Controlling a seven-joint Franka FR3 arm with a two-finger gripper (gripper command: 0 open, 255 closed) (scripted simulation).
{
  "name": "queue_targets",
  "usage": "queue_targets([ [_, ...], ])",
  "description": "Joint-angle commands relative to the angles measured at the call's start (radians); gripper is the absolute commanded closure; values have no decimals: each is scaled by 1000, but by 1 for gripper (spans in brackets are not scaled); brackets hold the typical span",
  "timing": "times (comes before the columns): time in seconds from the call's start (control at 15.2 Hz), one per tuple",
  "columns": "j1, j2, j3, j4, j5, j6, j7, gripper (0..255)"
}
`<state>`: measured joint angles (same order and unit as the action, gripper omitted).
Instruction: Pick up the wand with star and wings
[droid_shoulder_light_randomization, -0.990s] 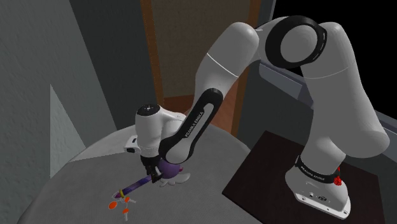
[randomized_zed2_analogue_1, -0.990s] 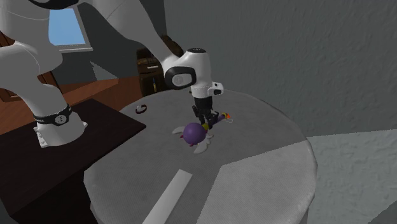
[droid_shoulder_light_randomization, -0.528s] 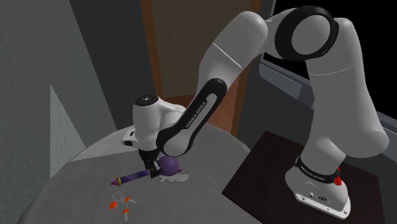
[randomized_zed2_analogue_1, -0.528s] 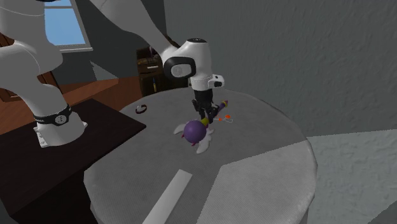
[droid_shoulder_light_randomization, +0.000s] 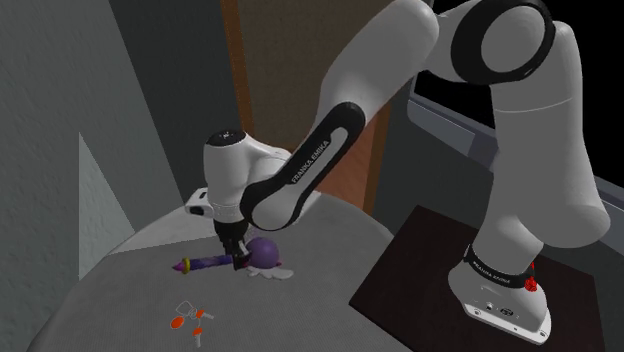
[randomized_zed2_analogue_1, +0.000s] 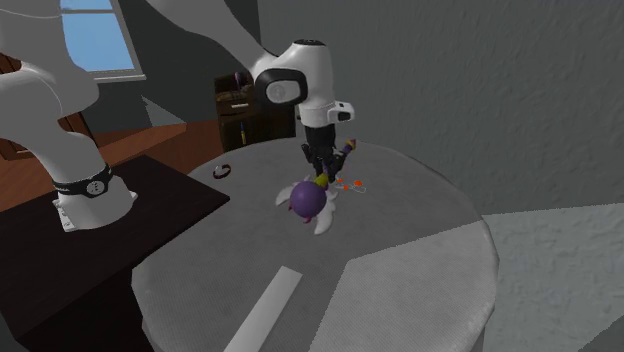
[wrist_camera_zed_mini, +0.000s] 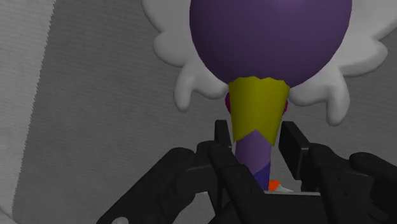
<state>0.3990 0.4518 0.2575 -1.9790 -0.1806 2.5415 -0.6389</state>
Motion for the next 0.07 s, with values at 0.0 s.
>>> queue_targets([
  [0.0, -1, -7, 2, -2, 3, -5, -2, 255],
])
